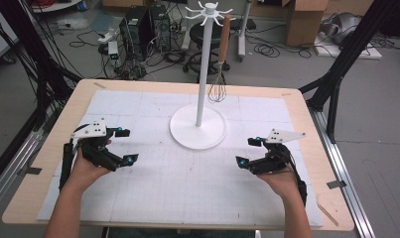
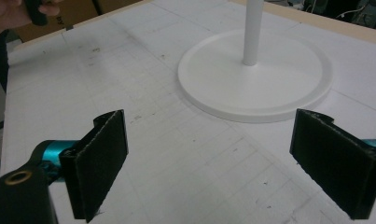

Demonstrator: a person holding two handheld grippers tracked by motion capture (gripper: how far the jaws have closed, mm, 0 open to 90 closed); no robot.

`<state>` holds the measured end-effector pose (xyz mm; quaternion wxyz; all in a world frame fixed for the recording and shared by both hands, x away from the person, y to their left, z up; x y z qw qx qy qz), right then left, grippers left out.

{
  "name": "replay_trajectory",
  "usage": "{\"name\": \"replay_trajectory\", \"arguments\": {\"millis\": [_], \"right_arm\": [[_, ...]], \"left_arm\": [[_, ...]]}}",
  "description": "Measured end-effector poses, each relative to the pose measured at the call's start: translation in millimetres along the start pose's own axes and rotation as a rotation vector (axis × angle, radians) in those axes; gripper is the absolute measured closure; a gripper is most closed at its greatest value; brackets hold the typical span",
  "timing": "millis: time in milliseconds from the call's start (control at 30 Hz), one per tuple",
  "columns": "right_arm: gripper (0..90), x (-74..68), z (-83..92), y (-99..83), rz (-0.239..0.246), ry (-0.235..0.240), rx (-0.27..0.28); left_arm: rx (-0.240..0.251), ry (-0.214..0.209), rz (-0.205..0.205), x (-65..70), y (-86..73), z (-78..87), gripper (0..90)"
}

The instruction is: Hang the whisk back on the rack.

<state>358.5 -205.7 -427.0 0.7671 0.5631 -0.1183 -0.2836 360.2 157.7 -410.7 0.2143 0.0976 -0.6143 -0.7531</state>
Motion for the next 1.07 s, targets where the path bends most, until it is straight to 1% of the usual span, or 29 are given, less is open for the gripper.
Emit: {"name": "replay_trajectory", "arguments": {"millis": [33,133,200,300,367,400,500,800,867,967,1067], "right_arm": [[10.7,-0.8,0.1,-0.9,-0.007,-0.001,-0.009],[10.7,-0.5,0.4,-0.2,0.001,-0.004,-0.004],[10.7,0.7,1.0,-0.3,0.0,-0.011,-0.004],[10.7,1.7,0.8,0.2,-0.001,-0.009,0.003],[10.7,1.2,-0.2,-1.2,-0.008,-0.008,-0.006],[10.7,1.8,-1.0,-1.9,-0.003,-0.011,-0.009],[10.7,0.8,-2.4,-3.1,-0.005,-0.008,-0.019],[10.7,1.0,-3.0,-3.1,-0.01,-0.004,-0.016],[10.7,0.5,-3.2,-3.5,-0.013,-0.004,-0.02],[10.7,0.7,-3.2,-3.6,-0.012,-0.004,-0.02],[10.7,1.1,-2.0,-2.4,-0.01,-0.007,-0.013]], "left_arm": [[0.002,-0.001,0.001,0.2,0.2,0.1,1.6],[0.002,0.0,-0.005,0.4,0.4,0.9,1.7],[0.003,0.001,-0.005,0.4,0.6,0.9,1.6],[0.001,0.001,-0.004,0.6,0.4,1.0,1.6],[0.001,0.001,-0.003,0.5,0.3,0.9,1.6],[-0.001,0.0,-0.002,0.6,0.0,0.9,1.7],[0.002,0.001,0.001,0.6,0.2,0.5,1.6],[0.006,0.001,0.004,0.5,0.4,0.1,1.6],[0.006,0.002,-0.002,0.2,0.9,0.8,1.6],[0.012,0.003,0.003,0.5,1.4,0.7,1.7],[0.008,0.003,-0.001,0.4,1.2,0.5,1.7]]}}
Point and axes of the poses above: each handheld gripper's, and its own axes: z roughly backward along the jaws, y roughly out of its top, x roughly to its right, the point moved 9 cm from there along -z, roughly forward along the jaws, and after that the axes turned 7 degrees about x, right-handed, at the moved point
